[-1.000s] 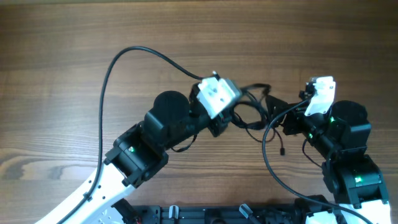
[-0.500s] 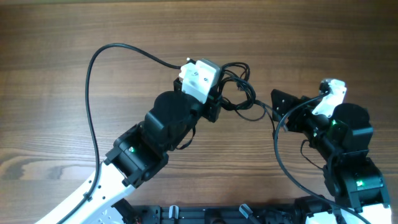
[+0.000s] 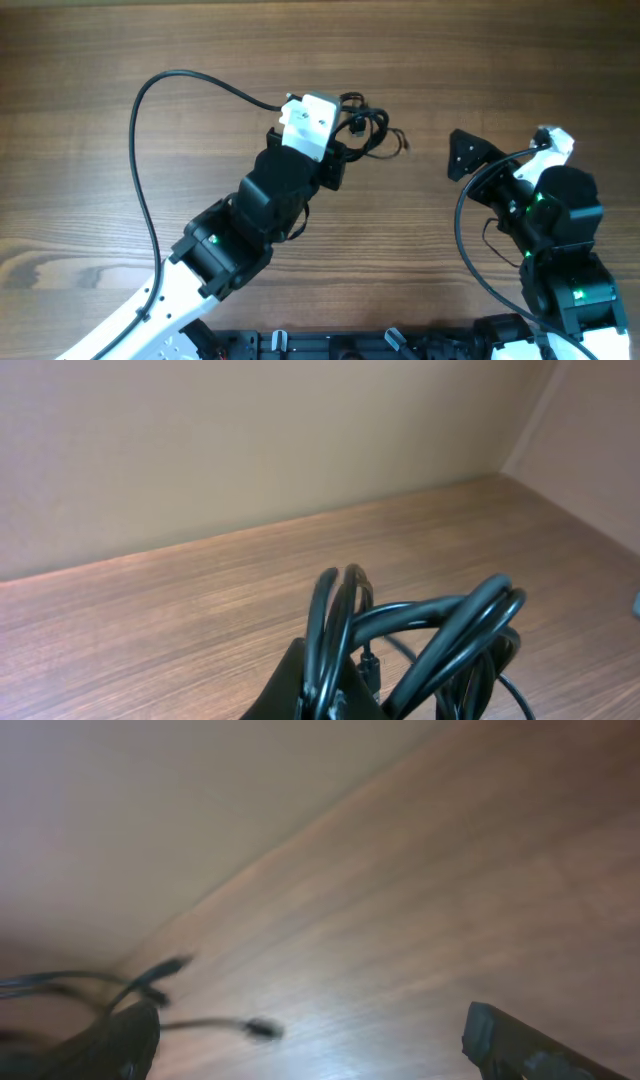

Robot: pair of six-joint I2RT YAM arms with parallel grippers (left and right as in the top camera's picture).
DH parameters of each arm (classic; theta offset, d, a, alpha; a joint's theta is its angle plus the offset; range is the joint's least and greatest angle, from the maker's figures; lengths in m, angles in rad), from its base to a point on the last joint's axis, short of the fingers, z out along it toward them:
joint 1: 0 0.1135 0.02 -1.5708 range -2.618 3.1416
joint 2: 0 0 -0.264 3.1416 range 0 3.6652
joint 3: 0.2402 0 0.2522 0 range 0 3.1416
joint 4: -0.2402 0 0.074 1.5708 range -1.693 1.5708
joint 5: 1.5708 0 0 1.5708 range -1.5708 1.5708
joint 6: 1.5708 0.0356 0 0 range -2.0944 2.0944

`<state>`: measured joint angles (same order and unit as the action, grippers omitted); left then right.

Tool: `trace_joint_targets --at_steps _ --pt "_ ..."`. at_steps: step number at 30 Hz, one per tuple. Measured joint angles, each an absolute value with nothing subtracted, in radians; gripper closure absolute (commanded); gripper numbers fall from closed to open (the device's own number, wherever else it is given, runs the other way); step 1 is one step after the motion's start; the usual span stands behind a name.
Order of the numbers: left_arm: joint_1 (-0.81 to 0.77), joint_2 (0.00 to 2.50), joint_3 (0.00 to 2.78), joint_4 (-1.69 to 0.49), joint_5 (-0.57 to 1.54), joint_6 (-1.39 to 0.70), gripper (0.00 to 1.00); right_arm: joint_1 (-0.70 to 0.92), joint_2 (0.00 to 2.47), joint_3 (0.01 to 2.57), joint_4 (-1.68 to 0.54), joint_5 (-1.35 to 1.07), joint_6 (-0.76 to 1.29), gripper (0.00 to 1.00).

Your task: Untangle cables

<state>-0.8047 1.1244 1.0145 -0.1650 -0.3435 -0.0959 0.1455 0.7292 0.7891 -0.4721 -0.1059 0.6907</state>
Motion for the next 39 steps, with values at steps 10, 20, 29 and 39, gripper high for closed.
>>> trace_joint_targets --at_steps 10,20,29,39 --pt "-0.805 1.184 1.015 -0.019 -0.265 -0.097 0.97 0.146 0.739 0.789 -0.471 -0.287 0.530 0.00" --pt "-0.804 1.184 1.015 0.002 -0.113 -0.096 0.96 0.141 0.833 0.789 -0.434 -0.415 0.487 0.00" --pt "-0.805 1.182 1.015 0.141 -0.052 -0.117 0.96 0.141 0.901 0.789 -0.514 -0.437 0.443 0.00" --pt "-0.797 1.108 1.015 0.115 -0.126 -0.118 0.96 0.141 0.922 0.789 -0.641 -0.221 0.439 0.00"
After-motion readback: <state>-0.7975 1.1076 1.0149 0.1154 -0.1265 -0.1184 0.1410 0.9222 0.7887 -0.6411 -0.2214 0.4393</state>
